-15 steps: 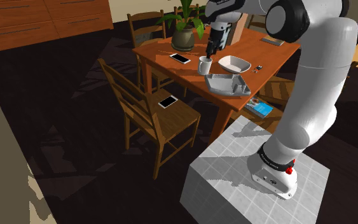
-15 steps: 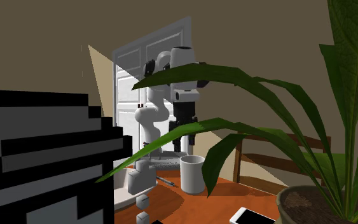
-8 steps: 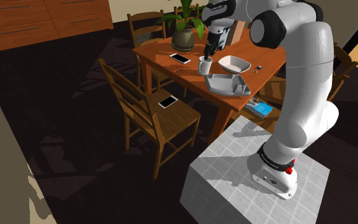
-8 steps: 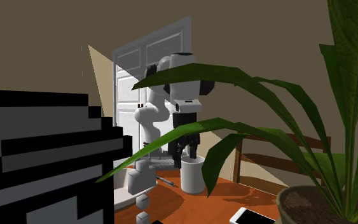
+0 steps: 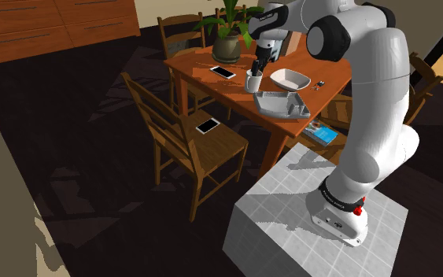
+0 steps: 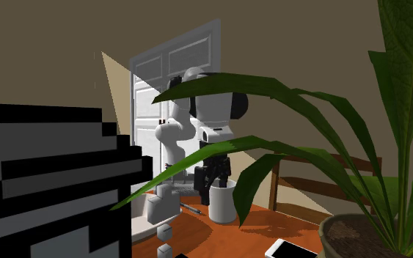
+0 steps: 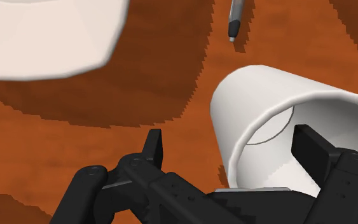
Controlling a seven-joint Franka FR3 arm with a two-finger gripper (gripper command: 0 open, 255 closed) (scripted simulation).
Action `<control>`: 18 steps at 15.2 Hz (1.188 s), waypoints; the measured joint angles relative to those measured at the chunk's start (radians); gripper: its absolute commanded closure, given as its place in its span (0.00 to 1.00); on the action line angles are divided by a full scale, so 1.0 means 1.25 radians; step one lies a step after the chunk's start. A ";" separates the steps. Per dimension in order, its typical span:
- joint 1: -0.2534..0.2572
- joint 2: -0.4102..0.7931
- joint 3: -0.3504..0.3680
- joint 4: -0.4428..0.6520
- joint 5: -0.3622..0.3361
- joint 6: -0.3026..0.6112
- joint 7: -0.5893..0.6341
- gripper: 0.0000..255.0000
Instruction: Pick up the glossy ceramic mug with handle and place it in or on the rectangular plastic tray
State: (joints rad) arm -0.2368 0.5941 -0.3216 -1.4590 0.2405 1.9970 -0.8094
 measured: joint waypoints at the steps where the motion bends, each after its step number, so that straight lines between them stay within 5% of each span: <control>1: 0.000 0.000 0.000 0.000 0.000 0.001 0.000 0.00; 3: 0.000 0.001 0.000 0.000 0.000 0.001 0.000 0.00; 4: 0.000 0.001 0.000 0.000 0.000 0.001 0.000 1.00; 18: -0.001 -0.009 -0.003 0.018 -0.004 -0.026 0.003 1.00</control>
State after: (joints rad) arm -0.2381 0.5828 -0.3248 -1.4367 0.2356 1.9643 -0.8061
